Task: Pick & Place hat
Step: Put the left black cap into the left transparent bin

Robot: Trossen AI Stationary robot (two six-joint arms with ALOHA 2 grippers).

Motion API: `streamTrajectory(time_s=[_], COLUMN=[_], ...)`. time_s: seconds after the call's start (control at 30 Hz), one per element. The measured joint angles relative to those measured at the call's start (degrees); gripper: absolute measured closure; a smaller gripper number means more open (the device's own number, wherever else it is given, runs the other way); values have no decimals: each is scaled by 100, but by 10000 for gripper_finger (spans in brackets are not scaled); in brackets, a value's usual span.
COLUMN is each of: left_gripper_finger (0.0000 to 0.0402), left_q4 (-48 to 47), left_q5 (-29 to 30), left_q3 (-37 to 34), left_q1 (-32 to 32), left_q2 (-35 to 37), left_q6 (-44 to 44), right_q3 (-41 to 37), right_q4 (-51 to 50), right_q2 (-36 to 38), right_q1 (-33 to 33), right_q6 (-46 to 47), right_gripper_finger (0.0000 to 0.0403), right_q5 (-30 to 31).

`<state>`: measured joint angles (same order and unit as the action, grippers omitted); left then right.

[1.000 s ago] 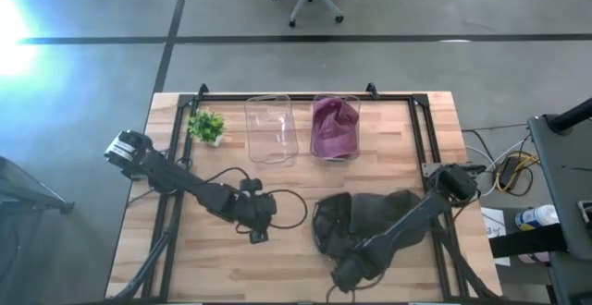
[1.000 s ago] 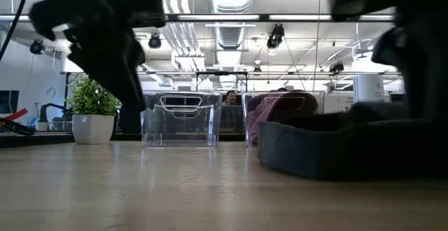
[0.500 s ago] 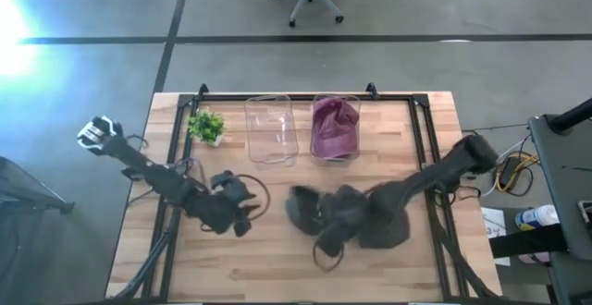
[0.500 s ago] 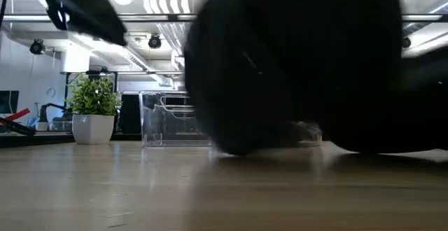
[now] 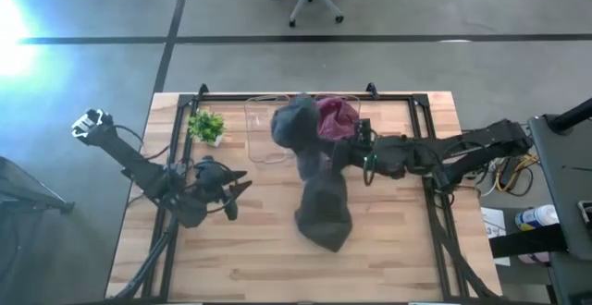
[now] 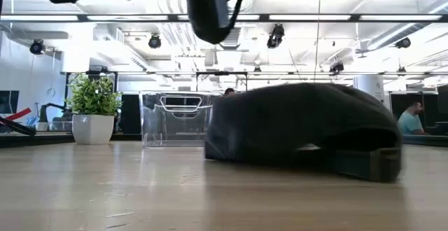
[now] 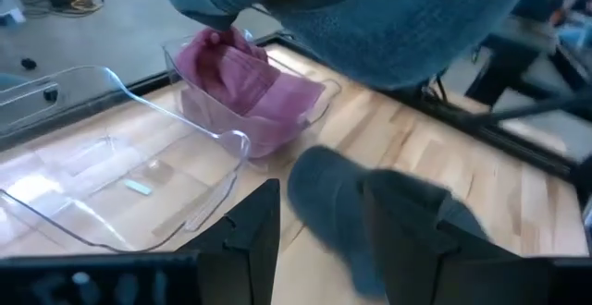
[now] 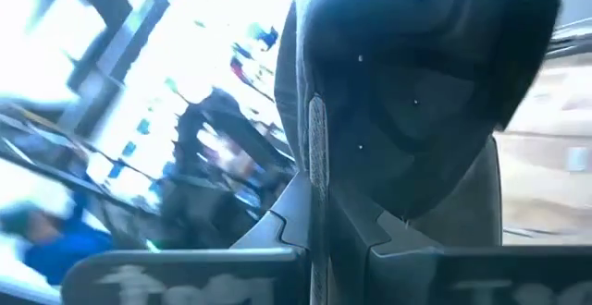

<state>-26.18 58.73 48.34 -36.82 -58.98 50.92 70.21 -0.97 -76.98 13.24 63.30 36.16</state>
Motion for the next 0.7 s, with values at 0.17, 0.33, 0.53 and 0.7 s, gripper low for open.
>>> streamTrajectory(time_s=[0.17,0.33,0.53,0.7], left_gripper_finger=[252,252,252,252], left_q4=[650,1993,4763,7438], left_q5=[295,554,740,410], left_q3=[-91,-411,-1220,-2057], left_q1=[122,196,362,869], left_q2=[-33,79,225,139], left_q6=[796,1419,1511,1514], right_q3=[-693,-1160,-1322,-1295], right_q4=[3345,5954,6591,6598], right_q2=[-421,-919,-1158,-1218], right_q1=[-139,-255,-389,-588], right_q6=[-346,-1086,-1645,-2075], right_gripper_finger=[390,390,390,390], right_q5=[7,31,2,-184])
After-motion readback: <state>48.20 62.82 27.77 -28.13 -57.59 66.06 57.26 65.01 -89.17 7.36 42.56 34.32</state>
